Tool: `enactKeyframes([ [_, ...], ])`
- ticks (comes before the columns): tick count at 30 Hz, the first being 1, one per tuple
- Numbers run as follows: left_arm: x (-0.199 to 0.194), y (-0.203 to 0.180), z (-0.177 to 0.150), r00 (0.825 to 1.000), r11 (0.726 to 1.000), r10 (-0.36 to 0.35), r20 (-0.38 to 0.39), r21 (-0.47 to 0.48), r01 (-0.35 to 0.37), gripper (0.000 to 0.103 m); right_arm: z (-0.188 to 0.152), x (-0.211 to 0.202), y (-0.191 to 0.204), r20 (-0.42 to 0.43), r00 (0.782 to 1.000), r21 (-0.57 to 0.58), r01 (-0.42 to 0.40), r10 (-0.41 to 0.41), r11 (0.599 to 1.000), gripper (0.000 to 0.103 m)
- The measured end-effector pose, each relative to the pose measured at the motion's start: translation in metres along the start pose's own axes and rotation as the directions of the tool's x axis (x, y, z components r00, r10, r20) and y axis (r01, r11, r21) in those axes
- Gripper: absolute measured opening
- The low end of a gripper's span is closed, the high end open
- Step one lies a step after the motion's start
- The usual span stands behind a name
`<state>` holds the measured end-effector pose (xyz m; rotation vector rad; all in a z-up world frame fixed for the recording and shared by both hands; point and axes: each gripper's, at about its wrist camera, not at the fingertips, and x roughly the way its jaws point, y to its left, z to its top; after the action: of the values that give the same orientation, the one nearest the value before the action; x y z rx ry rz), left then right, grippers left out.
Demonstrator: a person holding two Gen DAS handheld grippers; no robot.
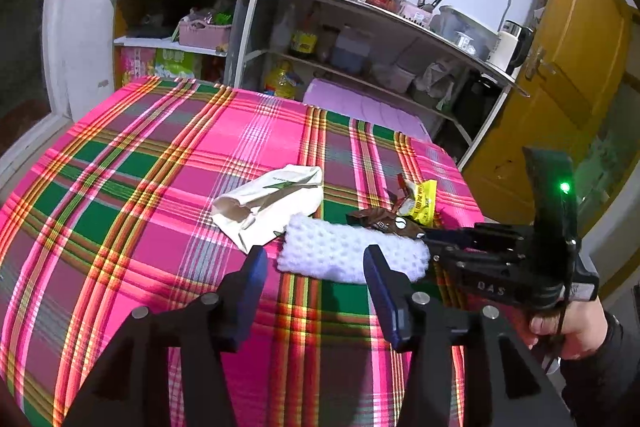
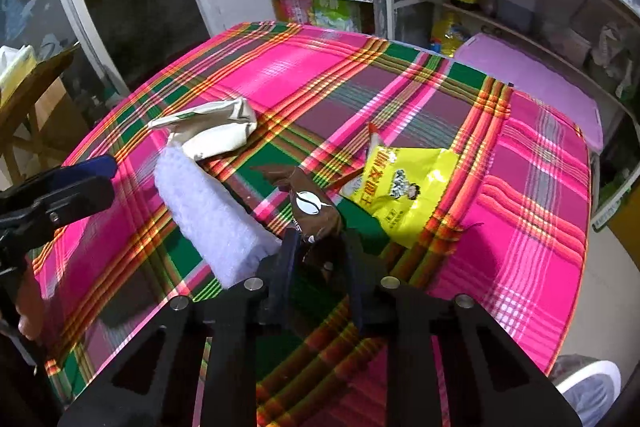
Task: Collect trash
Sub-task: 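Grasp the white foam net sleeve with the left gripper while the right gripper grasps the brown wrapper, then carry the foam net and brown wrapper over the bin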
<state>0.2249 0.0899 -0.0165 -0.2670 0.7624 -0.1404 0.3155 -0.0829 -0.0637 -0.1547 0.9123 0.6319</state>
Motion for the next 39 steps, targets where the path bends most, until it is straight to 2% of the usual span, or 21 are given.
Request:
enactKeyframes([
  [4, 0.002, 0.006, -0.001, 1.0, 0.999, 0.009, -0.012, -0.033, -0.009, 0.05, -0.007, -0.004, 0.017, -0.009, 0.999, -0.047, -0.035, 0.035, 0.998, 0.022],
  [12, 0.003, 0.008, -0.012, 0.999, 0.997, 0.004, -0.04, -0.078, -0.007, 0.056, -0.033, -0.024, 0.043, -0.014, 0.994, -0.068, -0.111, 0.111, 0.991, 0.022],
  [16, 0.004, 0.003, -0.019, 0.998, 0.996, -0.001, -0.058, -0.086, -0.004, 0.056, -0.048, -0.033, 0.046, -0.014, 0.995, -0.062, -0.1, 0.099, 0.993, 0.022],
  [23, 0.019, -0.006, -0.026, 0.996, 0.995, 0.027, -0.088, -0.096, -0.036, 0.056, -0.066, -0.057, 0.02, 0.021, 0.999, 0.033, -0.047, 0.047, 0.998, 0.022],
  [25, 0.024, -0.014, -0.028, 0.995, 0.996, 0.036, -0.095, -0.073, -0.043, 0.041, -0.069, -0.063, 0.014, 0.032, 0.999, 0.051, -0.041, 0.04, 0.998, 0.022],
  [28, 0.026, -0.022, -0.031, 0.994, 0.998, 0.038, -0.098, -0.045, -0.042, 0.028, -0.074, -0.073, 0.006, 0.051, 0.998, 0.079, -0.032, 0.028, 0.996, 0.022],
  [30, 0.023, -0.03, -0.033, 0.995, 0.999, 0.047, -0.086, -0.009, -0.048, 0.024, -0.078, -0.08, 0.002, 0.067, 0.998, 0.099, -0.027, 0.02, 0.995, 0.022],
  [39, -0.011, -0.066, -0.044, 0.999, 0.994, -0.002, -0.041, 0.111, 0.007, 0.021, -0.097, -0.127, -0.003, 0.168, 0.985, 0.17, 0.019, -0.048, 0.985, 0.022],
])
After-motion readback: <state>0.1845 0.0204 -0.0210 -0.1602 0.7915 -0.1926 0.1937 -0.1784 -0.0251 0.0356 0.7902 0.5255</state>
